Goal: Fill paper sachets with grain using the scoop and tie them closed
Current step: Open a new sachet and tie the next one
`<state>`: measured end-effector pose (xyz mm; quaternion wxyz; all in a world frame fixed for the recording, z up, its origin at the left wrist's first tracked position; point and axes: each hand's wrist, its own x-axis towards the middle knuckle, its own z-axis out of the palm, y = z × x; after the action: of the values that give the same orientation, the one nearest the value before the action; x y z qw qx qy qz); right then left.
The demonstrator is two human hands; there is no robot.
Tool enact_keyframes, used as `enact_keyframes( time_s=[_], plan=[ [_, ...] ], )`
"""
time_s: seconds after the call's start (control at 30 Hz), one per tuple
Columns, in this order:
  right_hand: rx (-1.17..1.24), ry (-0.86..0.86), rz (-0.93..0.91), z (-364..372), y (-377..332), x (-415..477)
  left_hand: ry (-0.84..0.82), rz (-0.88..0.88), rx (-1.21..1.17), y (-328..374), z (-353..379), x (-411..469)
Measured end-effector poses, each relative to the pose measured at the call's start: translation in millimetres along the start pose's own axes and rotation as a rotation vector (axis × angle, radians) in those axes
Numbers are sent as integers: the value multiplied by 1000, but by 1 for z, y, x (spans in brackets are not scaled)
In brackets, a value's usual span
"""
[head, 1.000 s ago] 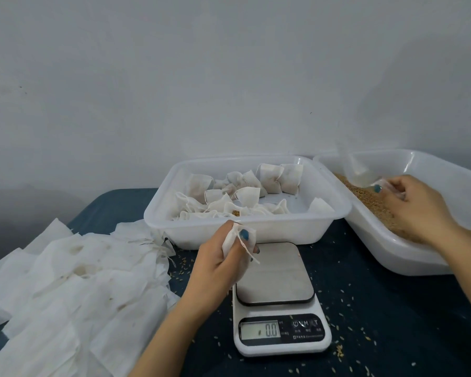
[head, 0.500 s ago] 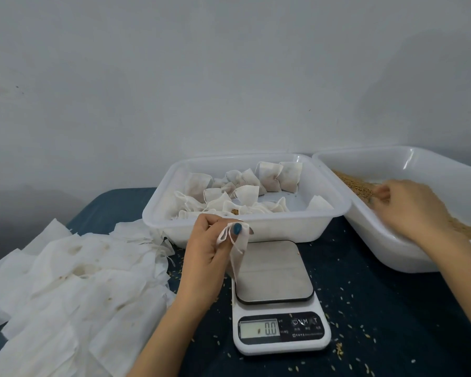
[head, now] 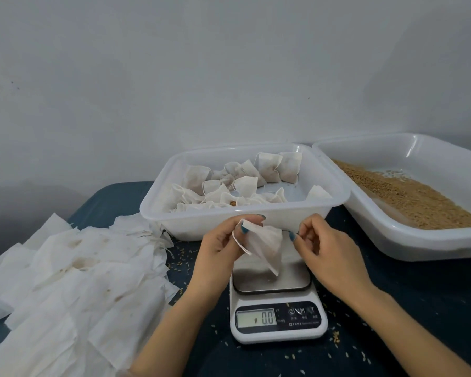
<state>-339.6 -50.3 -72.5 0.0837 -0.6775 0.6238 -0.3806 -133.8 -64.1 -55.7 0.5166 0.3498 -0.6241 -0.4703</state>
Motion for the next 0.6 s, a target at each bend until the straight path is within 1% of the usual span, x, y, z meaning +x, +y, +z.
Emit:
enact_keyframes(
  time_s=[0.07,0.2,0.33,0.47,0.6],
  plan=[
    [-6,13,21,0,8,-1,-6,-23,14,-4,1,0],
    [-14,-3,64,0,18,-2,52,-5,122,-6,-2,-1],
    [-61,-8,47,4,18,-4,181,75,274,-5,-7,-3],
    [-89,-17,23,4,17,-7,305,132,285,-5,-9,-3],
    [-127,-8,17,4,18,-6,358,143,279,-7,-11,-3]
  ],
)
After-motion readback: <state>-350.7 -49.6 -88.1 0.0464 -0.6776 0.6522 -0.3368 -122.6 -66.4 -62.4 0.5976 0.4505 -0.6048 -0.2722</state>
